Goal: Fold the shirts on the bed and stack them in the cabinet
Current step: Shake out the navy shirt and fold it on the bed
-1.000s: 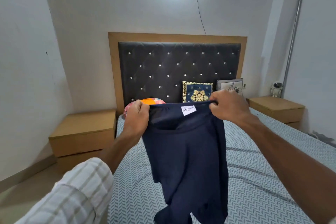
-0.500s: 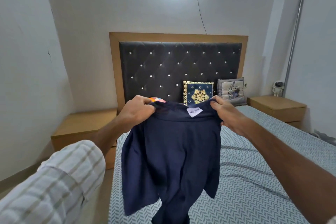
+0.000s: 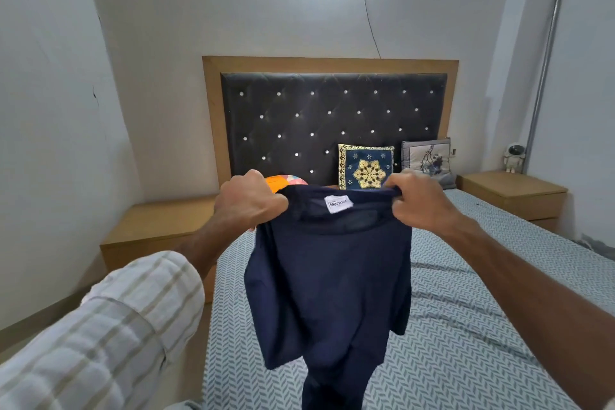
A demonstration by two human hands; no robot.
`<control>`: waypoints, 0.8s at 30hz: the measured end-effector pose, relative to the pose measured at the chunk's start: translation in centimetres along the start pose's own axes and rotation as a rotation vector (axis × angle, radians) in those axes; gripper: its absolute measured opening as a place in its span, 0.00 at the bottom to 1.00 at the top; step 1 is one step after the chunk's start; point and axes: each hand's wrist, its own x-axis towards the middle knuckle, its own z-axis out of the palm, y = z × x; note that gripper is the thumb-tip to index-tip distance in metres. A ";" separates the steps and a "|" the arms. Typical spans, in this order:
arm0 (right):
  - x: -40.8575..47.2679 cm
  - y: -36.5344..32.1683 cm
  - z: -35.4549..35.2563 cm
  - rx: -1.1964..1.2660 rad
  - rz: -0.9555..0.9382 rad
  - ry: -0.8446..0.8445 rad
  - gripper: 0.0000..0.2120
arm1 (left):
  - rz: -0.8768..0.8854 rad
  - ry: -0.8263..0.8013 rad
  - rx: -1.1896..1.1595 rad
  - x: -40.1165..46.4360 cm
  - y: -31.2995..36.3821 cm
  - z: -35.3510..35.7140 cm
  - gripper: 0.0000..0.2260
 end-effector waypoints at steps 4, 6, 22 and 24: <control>-1.1 1.6 1.2 -0.075 0.158 0.072 0.06 | -0.056 0.008 -0.026 -0.5 0.0 -0.6 0.10; -1.2 1.5 1.6 0.218 0.329 0.026 0.09 | -0.076 0.014 -0.093 -0.4 -0.2 -0.2 0.08; -3.7 5.3 -0.6 0.591 0.254 -0.450 0.02 | 0.289 -0.058 0.230 0.4 -2.2 3.5 0.14; -3.9 6.2 -0.8 0.758 0.309 -0.376 0.07 | 0.126 -0.068 -0.139 0.9 -2.1 4.7 0.17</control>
